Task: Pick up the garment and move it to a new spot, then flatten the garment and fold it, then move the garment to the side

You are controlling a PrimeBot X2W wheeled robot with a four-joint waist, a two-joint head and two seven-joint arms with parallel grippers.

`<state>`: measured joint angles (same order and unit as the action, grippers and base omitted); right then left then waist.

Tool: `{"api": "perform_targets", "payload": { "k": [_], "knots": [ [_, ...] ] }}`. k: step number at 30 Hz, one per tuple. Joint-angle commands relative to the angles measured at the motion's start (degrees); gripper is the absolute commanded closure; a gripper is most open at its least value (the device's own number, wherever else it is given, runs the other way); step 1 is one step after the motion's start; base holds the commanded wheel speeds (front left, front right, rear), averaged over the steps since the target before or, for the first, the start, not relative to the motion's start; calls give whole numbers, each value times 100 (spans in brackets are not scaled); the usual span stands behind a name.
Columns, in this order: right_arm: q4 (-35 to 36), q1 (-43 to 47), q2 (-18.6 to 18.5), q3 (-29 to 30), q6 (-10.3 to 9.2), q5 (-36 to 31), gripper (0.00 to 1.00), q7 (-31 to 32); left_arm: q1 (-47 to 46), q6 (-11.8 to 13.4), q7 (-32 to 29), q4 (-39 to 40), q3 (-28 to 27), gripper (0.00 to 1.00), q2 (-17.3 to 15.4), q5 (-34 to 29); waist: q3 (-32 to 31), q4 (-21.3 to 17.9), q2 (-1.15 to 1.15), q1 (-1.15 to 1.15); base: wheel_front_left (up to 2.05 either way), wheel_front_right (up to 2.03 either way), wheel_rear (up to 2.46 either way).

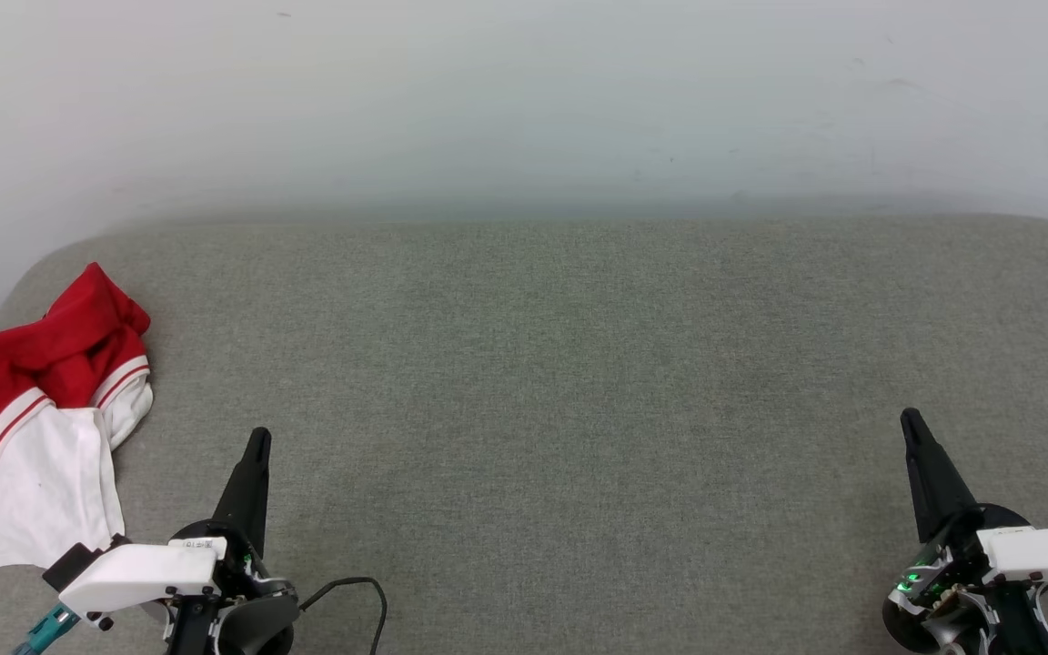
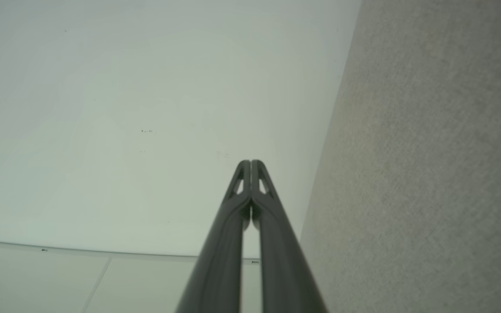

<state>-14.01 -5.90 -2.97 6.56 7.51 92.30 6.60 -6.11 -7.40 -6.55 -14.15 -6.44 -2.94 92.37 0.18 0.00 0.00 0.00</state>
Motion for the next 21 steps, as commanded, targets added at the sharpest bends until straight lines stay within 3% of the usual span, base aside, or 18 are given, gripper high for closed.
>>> {"api": "perform_targets", "payload": {
  "k": [1, 21],
  "knots": [
    [-5, -59, 20, -1, -4, 23, 100, 1, -28, -19, -14, 8, -18, 100, 12, 11, 0, 0, 0, 0, 0, 0, 0],
    [-5, -59, 20, 1, -4, 23, 100, 1, -28, -19, -14, 8, -16, 100, 13, 11, 0, 0, 0, 0, 0, 0, 0]
  ]
}}
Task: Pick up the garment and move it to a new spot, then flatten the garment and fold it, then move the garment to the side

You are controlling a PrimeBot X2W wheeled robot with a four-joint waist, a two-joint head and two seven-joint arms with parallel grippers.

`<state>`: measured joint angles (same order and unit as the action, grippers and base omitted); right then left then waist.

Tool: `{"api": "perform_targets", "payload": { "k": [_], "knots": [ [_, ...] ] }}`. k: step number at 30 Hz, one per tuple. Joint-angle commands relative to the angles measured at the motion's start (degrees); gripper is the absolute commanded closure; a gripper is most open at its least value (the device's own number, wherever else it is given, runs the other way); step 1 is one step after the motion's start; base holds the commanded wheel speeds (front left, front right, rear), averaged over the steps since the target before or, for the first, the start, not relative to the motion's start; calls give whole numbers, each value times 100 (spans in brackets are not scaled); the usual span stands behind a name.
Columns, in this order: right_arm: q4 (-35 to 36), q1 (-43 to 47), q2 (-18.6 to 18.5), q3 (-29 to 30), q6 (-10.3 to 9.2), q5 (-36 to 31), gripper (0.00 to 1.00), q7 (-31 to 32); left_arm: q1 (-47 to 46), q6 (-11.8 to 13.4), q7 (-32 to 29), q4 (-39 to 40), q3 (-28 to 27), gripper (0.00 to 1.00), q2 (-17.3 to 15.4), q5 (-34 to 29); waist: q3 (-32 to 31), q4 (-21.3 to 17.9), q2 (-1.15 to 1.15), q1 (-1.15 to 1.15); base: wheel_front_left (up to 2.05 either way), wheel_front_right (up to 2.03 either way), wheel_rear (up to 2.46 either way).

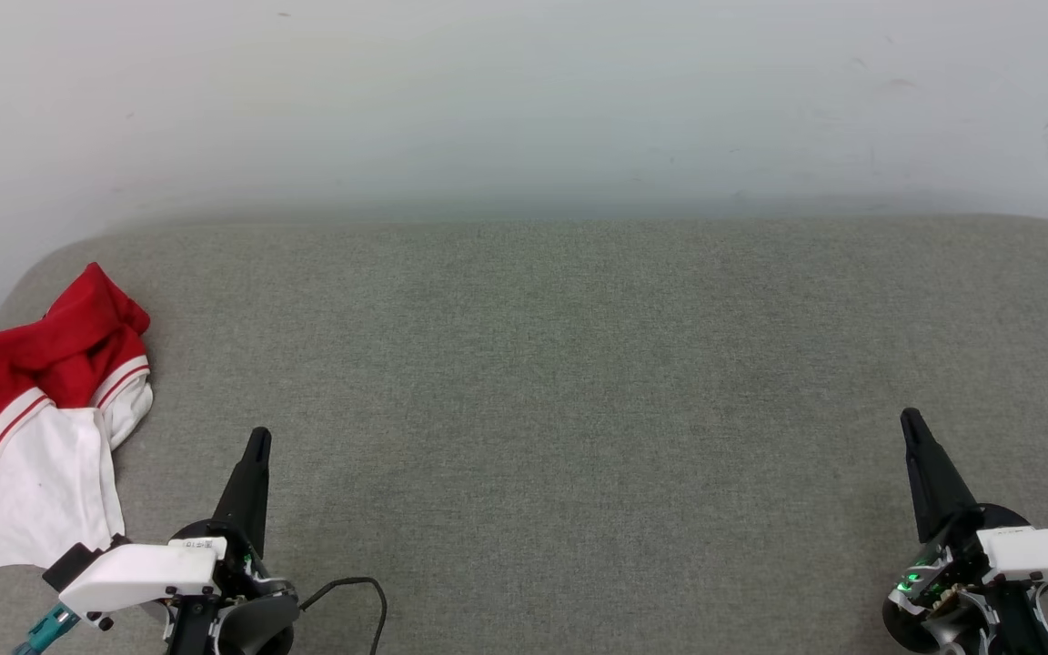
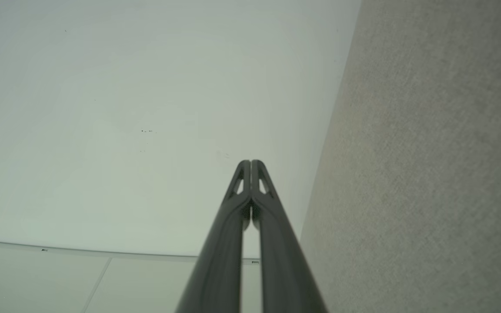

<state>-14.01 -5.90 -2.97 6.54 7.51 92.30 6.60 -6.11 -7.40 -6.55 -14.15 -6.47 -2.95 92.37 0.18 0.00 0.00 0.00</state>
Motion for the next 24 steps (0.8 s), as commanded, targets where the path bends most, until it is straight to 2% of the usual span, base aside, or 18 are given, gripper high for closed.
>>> {"api": "perform_targets", "payload": {
  "k": [1, 24],
  "knots": [
    [-5, -59, 20, 2, -4, 23, 100, 1, -28, -19, -14, 8, -17, 100, 13, 11, 0, 0, 0, 0, 0, 0, 0],
    [-5, -59, 20, 3, -4, 23, 100, 1, -28, -19, -14, 8, -15, 100, 14, 11, 0, 0, 0, 0, 0, 0, 0]
  ]
}}
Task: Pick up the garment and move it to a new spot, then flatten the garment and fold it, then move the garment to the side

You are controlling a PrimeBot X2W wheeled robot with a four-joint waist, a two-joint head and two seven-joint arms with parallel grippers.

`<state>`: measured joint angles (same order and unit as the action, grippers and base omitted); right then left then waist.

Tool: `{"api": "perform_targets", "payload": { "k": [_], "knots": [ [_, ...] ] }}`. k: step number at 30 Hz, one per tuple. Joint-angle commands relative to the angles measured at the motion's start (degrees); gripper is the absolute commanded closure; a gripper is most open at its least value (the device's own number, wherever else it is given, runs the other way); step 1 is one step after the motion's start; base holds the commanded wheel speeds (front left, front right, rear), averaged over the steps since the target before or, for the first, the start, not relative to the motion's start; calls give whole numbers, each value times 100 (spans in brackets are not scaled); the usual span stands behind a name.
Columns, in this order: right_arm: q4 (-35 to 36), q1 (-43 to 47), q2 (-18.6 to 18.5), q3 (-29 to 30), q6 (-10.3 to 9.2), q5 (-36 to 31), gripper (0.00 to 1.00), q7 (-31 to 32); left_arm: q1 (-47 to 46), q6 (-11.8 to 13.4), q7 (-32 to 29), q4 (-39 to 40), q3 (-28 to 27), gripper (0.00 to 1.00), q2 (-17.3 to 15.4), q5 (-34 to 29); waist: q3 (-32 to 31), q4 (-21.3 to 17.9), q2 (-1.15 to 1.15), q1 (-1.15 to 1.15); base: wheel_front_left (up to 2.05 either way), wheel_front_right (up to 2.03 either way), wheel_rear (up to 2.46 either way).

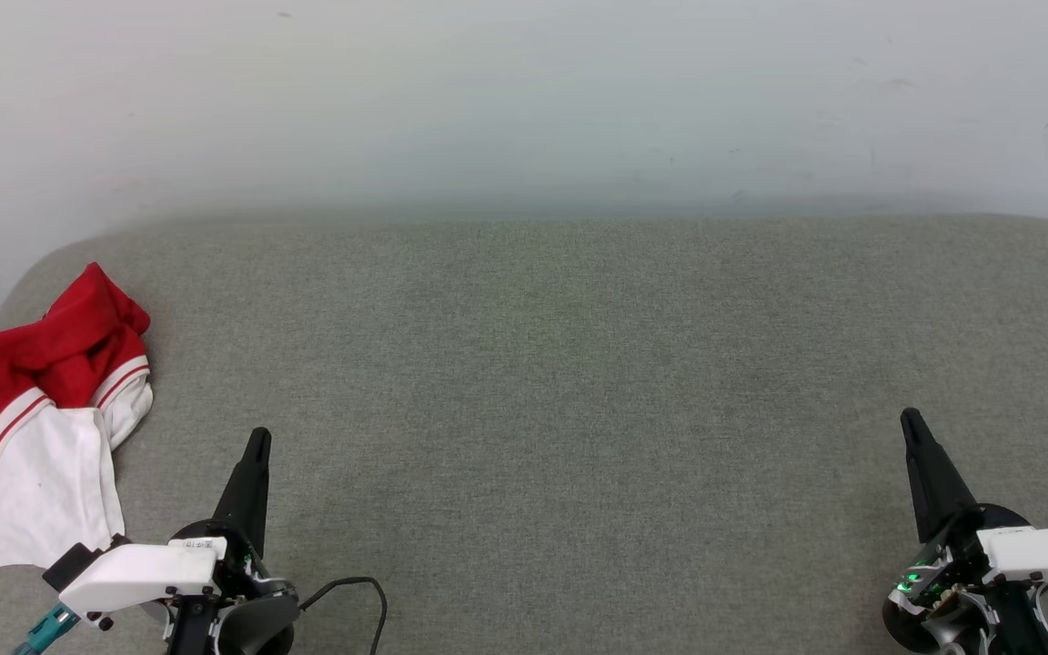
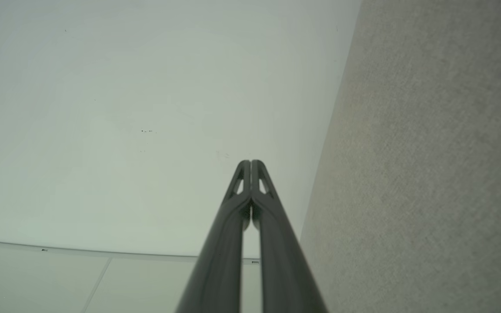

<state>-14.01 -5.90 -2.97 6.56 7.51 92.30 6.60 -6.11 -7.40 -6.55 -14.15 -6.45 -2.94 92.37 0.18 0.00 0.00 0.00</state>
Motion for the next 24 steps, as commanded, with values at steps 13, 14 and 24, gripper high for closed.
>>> {"api": "perform_targets", "payload": {
  "k": [13, 14, 24],
  "knots": [
    [-5, -59, 20, -2, -4, 23, 100, 1, -28, -19, -14, 8, -17, 100, 12, 10, 0, 0, 0, 0, 0, 0, 0],
    [-5, -59, 19, 0, -4, 23, 100, 1, -28, -19, -14, 8, -15, 100, 12, 10, 0, 0, 0, 0, 0, 0, 0],
    [-5, -60, 20, -2, -4, 23, 100, 0, -28, -19, -14, 8, -18, 100, 13, 10, 0, 0, 0, 0, 0, 0, 0]
  ]
}}
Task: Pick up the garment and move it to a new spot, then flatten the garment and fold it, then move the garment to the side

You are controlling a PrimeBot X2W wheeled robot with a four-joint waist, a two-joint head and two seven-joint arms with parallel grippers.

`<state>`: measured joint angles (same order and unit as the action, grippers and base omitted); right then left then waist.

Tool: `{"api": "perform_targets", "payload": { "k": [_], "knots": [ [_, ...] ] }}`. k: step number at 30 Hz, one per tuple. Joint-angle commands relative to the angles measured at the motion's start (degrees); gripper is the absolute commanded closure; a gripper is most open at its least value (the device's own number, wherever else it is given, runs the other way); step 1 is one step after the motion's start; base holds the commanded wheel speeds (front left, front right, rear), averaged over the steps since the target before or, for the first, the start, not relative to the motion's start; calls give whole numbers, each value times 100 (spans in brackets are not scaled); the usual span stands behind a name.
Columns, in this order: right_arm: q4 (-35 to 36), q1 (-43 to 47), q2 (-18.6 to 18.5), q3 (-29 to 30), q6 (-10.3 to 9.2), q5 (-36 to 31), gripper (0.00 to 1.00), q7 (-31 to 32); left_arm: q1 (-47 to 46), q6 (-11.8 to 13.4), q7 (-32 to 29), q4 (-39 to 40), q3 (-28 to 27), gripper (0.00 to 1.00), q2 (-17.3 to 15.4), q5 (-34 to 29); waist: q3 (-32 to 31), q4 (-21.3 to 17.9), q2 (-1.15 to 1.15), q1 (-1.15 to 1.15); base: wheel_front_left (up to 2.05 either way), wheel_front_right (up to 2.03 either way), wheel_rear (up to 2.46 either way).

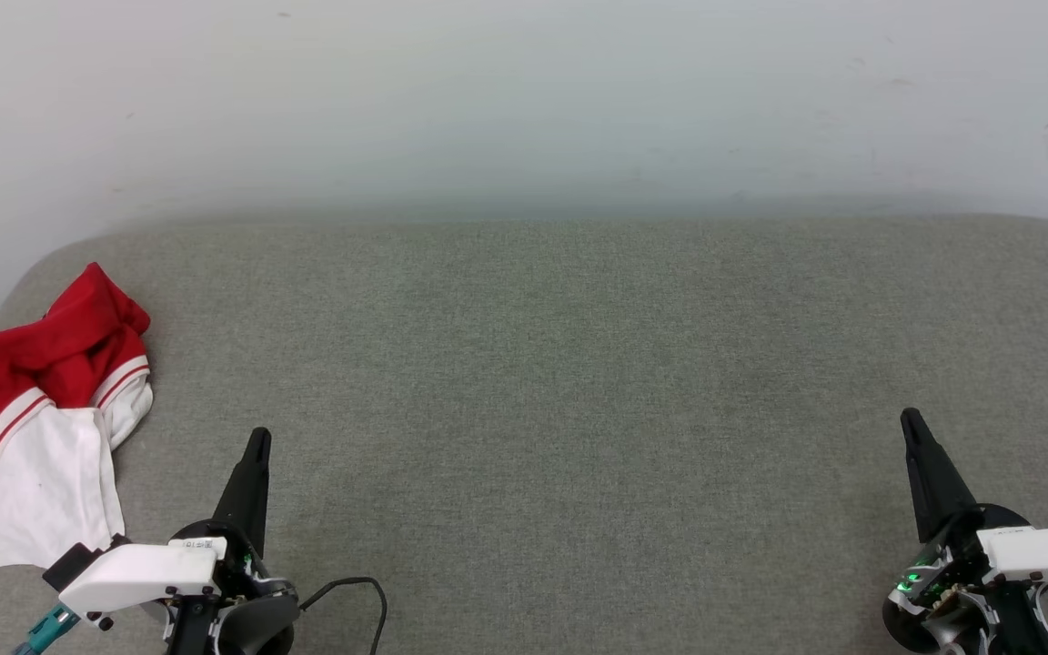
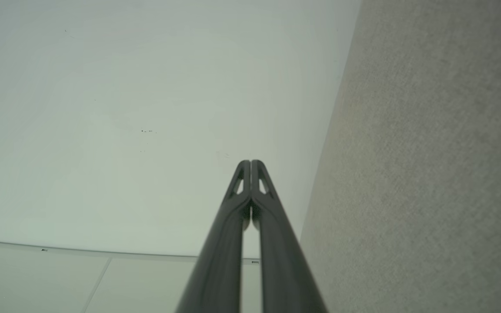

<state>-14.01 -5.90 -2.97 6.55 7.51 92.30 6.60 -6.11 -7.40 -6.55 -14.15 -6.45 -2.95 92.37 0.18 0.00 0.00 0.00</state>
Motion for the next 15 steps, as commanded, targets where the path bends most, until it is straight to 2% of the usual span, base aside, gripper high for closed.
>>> {"api": "perform_targets", "payload": {
  "k": [1, 13, 14, 15],
  "knots": [
    [-5, -60, 20, 0, -4, 23, 100, 0, -28, -19, -14, 8, -17, 100, 13, 10, 0, 0, 0, 0, 0, 0, 0],
    [-5, -60, 20, -1, -4, 23, 100, 0, -28, -19, -14, 8, -18, 100, 13, 10, 0, 0, 0, 0, 0, 0, 0],
    [-15, 9, 0, -3, 0, -2, 0, -1, 6, 1, 2, -17, 5, 0, 1, -1, 0, 0, 0, 0, 0, 0, 0],
    [-51, 39, 1, -4, 0, -2, 0, -2, 29, 3, 5, -61, 12, 0, 4, -1, 0, 0, 0, 0, 0, 0, 0]
  ]
}}
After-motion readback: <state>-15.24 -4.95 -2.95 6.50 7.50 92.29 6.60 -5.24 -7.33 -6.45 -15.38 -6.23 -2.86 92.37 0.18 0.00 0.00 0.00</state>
